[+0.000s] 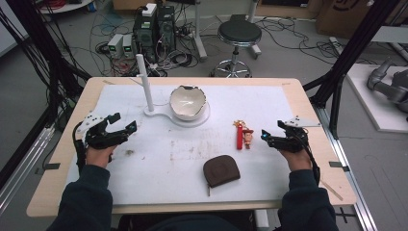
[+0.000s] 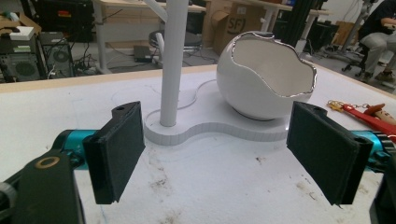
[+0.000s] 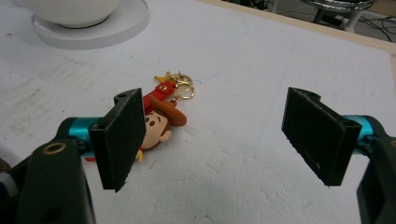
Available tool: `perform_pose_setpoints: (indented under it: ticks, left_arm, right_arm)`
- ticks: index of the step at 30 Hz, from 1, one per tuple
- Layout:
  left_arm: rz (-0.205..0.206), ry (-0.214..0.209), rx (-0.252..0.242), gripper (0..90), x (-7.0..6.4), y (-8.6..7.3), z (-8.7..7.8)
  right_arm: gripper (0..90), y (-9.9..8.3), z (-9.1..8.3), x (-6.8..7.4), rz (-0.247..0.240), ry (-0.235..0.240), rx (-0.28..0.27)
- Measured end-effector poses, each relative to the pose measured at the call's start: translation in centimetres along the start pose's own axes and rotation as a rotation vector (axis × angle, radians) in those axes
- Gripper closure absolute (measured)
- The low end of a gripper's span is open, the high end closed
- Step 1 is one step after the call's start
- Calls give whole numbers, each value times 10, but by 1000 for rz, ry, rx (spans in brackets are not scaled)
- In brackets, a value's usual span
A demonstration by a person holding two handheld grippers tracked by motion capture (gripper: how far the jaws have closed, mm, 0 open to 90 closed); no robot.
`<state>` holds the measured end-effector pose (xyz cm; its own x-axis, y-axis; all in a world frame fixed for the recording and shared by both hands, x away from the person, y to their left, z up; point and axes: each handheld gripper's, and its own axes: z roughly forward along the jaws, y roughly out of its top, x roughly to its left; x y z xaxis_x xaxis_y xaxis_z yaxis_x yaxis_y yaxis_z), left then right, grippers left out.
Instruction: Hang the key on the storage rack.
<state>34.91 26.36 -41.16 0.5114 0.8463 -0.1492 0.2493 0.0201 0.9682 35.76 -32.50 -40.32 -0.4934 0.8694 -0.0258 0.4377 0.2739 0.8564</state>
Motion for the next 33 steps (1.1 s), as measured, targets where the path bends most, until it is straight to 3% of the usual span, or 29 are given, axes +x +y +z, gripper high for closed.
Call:
perform_pose_setpoints:
  ticks: [7, 13, 22, 26, 28, 33]
  left_arm:
    - [-4, 4, 3, 190, 0, -1, 0]
    - [-13, 7, 11, 193, 1, -2, 3]
    - [-8, 1, 23, 197, 0, -3, 4]
    - [-10, 3, 30, 197, 1, -3, 4]
    - [-7, -6, 29, 201, 0, -3, 4]
    - [-5, -14, 38, 202, -1, -4, 4]
  right_arm:
    - [229, 0, 0, 1, 0, 12, -1]
    - [229, 0, 4, 3, 35, 32, -9]
    - [232, 1, 30, 35, -23, 94, 74]
    - [256, 1, 39, 46, -26, 84, 119]
    - [294, -1, 45, 51, -36, 57, 155]
    - [322, -5, 52, 48, 2, 17, 212]
